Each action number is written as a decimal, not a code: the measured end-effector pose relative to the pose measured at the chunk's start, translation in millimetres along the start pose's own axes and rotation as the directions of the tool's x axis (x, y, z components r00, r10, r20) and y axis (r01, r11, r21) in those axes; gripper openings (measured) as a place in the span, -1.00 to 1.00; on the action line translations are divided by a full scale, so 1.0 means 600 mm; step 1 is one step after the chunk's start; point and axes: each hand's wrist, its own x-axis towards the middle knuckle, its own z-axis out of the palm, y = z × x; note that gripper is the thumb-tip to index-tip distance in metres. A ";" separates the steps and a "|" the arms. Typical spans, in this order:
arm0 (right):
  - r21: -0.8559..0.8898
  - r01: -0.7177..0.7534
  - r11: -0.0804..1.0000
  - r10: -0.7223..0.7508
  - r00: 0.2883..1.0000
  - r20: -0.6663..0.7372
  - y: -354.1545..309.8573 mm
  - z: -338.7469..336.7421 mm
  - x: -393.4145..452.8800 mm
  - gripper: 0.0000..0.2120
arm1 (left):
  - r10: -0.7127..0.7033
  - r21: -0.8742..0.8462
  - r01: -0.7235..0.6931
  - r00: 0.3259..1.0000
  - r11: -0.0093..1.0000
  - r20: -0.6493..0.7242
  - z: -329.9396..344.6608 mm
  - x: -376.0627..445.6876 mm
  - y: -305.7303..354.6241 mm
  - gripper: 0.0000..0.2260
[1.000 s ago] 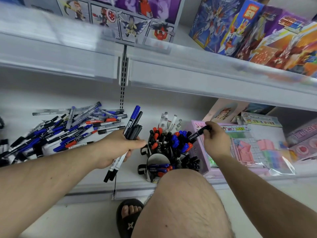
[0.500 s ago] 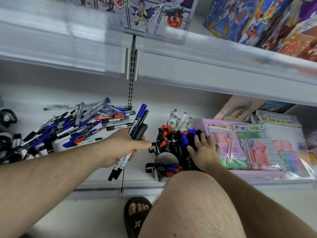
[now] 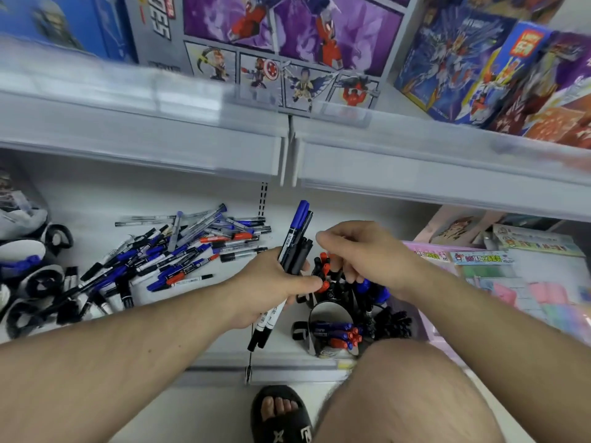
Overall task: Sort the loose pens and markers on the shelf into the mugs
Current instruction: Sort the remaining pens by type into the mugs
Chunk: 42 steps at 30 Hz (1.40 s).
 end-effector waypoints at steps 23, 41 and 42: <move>0.123 0.075 0.990 -0.082 0.995 0.056 -0.085 0.052 -0.055 -0.92 | 0.016 -0.112 0.001 0.988 0.994 0.157 -0.074 -0.133 0.004 -0.73; 0.207 0.071 0.976 -0.065 0.997 -0.035 -0.088 0.045 -0.071 -0.94 | -0.084 -0.184 0.088 0.996 0.979 0.027 -0.064 -0.162 -0.007 -0.88; 0.196 0.074 0.978 -0.064 0.996 -0.056 -0.085 0.033 -0.070 -0.92 | -0.098 -0.189 0.100 0.995 0.977 0.023 -0.065 -0.158 -0.009 -0.87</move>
